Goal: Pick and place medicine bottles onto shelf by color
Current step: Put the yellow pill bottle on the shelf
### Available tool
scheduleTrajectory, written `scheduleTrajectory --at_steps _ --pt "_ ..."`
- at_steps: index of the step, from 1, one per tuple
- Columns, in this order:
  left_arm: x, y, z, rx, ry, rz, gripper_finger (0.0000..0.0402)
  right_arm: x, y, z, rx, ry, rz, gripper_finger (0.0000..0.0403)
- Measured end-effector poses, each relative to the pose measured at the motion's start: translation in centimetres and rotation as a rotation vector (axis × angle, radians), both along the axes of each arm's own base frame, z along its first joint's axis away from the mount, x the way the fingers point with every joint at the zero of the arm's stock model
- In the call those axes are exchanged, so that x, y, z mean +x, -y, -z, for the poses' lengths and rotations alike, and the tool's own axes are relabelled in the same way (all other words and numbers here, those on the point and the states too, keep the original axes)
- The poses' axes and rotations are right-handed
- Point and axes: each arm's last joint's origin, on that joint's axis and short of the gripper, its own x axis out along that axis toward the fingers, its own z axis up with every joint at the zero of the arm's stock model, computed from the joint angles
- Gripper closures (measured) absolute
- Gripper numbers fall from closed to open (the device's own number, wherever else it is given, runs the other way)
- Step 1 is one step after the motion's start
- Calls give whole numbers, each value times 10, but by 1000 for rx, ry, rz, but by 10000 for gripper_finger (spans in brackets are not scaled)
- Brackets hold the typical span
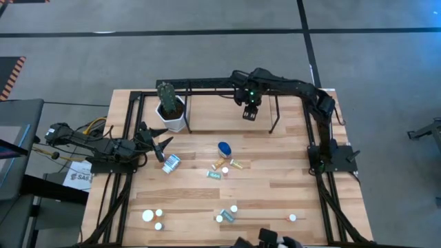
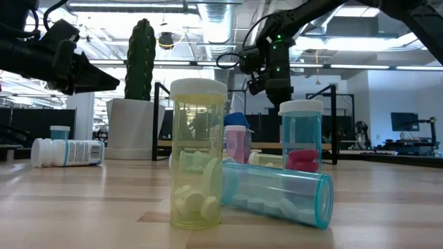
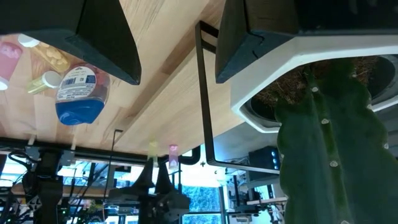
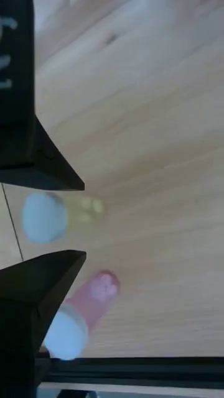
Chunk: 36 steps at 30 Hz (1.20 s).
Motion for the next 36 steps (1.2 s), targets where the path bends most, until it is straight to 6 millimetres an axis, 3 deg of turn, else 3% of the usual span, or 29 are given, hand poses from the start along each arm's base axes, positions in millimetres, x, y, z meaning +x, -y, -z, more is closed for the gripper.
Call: scheduleTrajectory --at_steps 27,36 --pt "0 0 0 0 0 0 206 -5 3 -1 -43 -34 83 209" --pt "0 0 0 0 0 0 206 -1 -1 -28 -83 -29 129 211"
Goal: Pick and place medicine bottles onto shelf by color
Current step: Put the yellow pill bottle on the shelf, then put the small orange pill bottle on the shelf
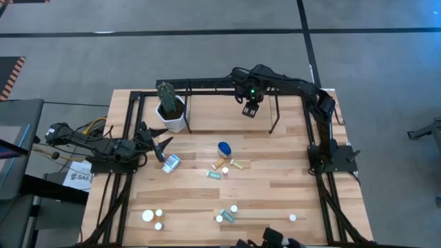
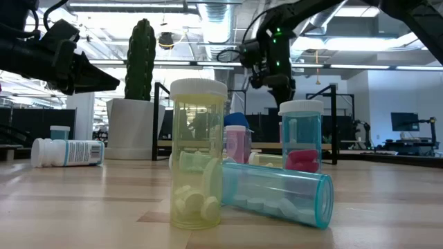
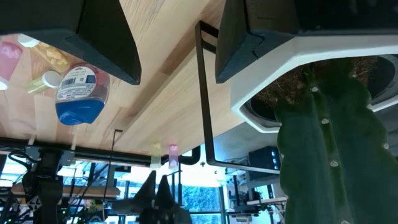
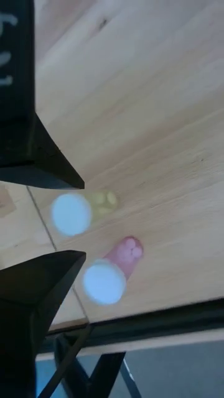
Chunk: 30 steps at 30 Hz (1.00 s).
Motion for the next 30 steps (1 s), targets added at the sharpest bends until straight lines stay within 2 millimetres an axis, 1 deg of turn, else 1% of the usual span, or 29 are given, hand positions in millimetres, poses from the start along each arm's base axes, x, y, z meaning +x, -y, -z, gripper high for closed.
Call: scheduleTrajectory --at_steps 6,9,14,17,21,23,25,27,30 --pt "0 0 0 0 0 0 206 0 -8 -29 0 23 32 213" --pt "0 0 0 0 0 0 206 -7 -18 -51 9 83 33 214" --pt "0 0 0 0 0 0 206 -30 -47 -100 -47 228 42 217" --pt "0 0 0 0 0 0 206 -50 -65 -128 -86 317 25 217" --pt "0 0 0 0 0 0 206 -71 -89 -154 -106 415 56 217" --pt "0 0 0 0 0 0 206 -81 -102 -159 -100 448 80 217" --pt "0 0 0 0 0 0 206 -89 -115 -158 -92 486 102 217" --pt "0 0 0 0 0 0 206 -94 -127 -151 -92 511 130 217" --pt "0 0 0 0 0 0 206 -101 -143 -130 -100 537 191 217"
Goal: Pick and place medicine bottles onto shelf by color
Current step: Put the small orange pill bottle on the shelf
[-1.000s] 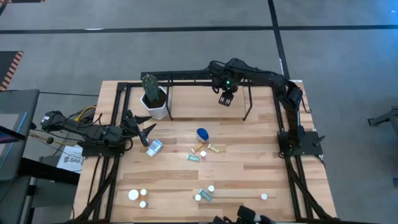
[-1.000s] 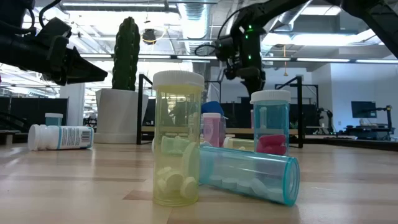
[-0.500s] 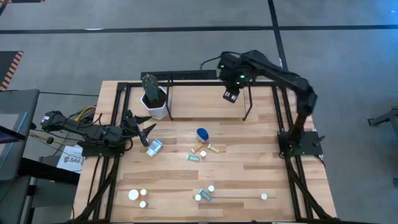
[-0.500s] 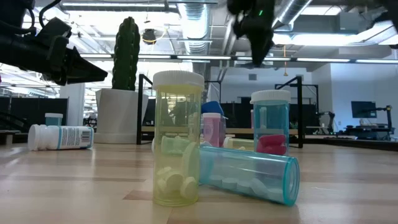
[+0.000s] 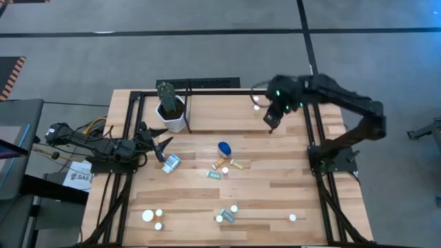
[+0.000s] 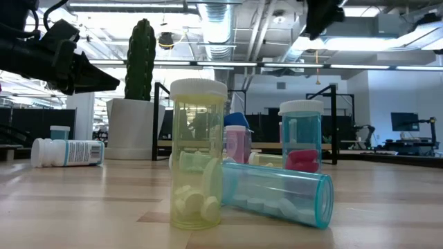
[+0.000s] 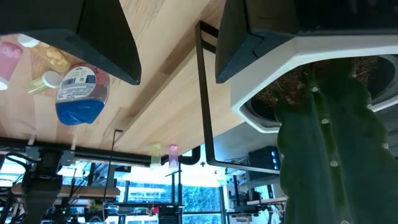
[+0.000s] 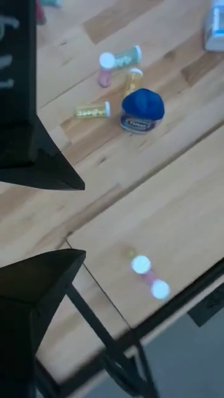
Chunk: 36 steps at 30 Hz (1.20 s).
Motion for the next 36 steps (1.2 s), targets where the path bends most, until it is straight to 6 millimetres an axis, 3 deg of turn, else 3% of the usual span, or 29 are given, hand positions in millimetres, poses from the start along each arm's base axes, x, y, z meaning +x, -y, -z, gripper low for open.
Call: scheduleTrajectory --at_steps 6,9,15,24,29,36 --pt "0 0 0 0 0 0 206 -20 -26 57 98 41 137 219" --pt "0 0 0 0 0 0 206 -33 -41 73 142 98 164 220" --pt "0 0 0 0 0 0 206 -53 -72 80 129 205 1 219" --pt "0 0 0 0 0 0 206 -76 -136 98 268 93 -214 211" --pt "0 0 0 0 0 0 206 -83 -172 104 251 94 -301 211" --pt "0 0 0 0 0 0 206 -98 -198 105 279 74 -467 215"
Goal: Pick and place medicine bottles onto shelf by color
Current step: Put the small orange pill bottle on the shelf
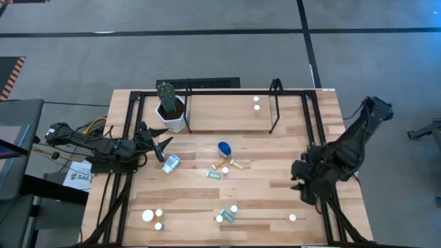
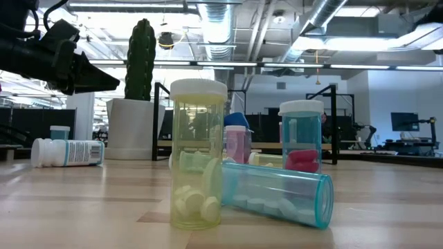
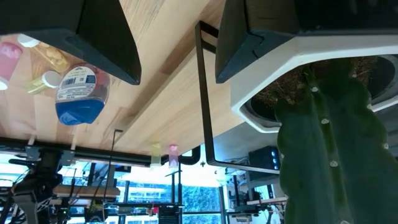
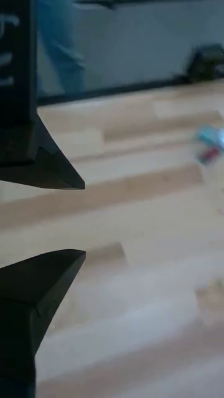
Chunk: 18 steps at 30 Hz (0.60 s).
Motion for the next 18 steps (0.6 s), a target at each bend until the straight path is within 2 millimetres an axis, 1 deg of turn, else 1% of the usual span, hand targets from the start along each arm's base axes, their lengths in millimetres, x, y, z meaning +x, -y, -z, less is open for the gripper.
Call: scheduleTrajectory --at_steps 3,8,13,18 --pt "0 0 0 0 0 0 206 -7 -8 0 38 -19 -74 220" --pt "0 0 0 0 0 0 206 -15 -22 -2 101 1 -110 223" --pt "0 0 0 0 0 0 206 -17 -46 -3 174 62 -201 220" --pt "0 0 0 0 0 0 206 -11 -73 2 252 103 -231 223"
